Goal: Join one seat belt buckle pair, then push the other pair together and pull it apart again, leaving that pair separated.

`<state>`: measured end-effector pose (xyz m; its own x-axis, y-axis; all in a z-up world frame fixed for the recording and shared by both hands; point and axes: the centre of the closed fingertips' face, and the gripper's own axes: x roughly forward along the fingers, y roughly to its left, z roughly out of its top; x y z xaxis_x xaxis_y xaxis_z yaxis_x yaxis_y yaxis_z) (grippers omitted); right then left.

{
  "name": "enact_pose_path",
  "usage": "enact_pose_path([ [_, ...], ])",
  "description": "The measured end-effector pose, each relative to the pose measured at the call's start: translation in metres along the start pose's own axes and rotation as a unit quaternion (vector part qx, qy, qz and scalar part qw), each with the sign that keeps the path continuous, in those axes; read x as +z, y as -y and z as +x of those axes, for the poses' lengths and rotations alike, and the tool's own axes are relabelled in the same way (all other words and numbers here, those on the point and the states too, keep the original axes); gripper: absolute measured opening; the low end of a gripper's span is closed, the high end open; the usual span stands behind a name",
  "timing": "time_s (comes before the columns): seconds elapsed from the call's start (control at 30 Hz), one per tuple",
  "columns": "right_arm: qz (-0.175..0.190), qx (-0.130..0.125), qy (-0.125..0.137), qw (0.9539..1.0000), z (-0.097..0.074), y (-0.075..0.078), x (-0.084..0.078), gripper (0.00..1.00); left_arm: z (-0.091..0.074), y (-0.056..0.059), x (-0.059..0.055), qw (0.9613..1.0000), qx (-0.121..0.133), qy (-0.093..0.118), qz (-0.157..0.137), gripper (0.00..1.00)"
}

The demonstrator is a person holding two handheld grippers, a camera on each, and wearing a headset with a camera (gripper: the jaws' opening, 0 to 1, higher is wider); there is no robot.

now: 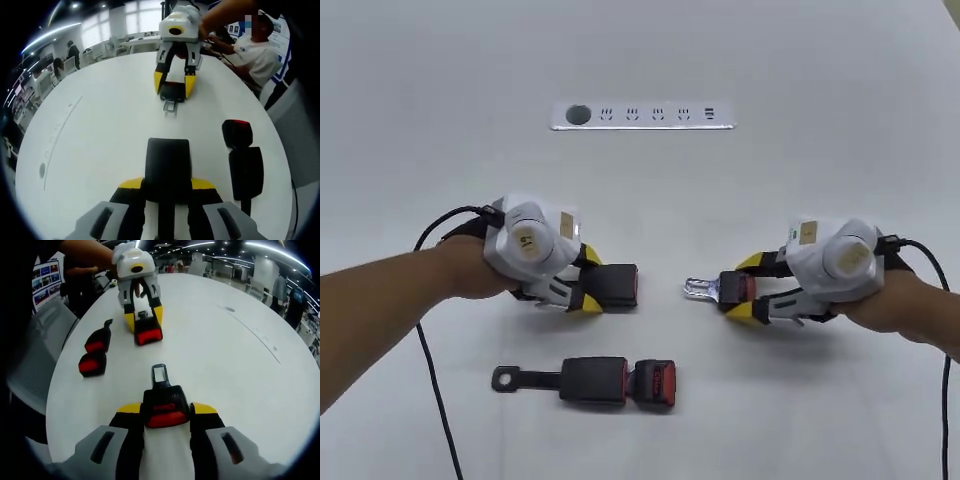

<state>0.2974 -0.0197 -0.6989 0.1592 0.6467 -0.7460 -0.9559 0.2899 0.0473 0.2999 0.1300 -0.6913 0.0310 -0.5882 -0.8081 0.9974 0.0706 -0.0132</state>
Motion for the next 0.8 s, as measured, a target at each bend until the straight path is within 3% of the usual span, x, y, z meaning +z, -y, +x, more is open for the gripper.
enact_pose_path([
  [0.23, -0.011, 0.012, 0.010, 0.9998, 0.012, -0.010, 0.018, 0.34, 0.000, -0.001, -0.002, 1.0000, -0.002, -0.003, 0.002, 0.33],
  [0.8, -0.037, 0.037, 0.017, 0.9985, 0.040, -0.017, 0.046, 0.34, 0.002, -0.001, -0.002, 0.9995, -0.016, -0.018, 0.020, 0.33],
])
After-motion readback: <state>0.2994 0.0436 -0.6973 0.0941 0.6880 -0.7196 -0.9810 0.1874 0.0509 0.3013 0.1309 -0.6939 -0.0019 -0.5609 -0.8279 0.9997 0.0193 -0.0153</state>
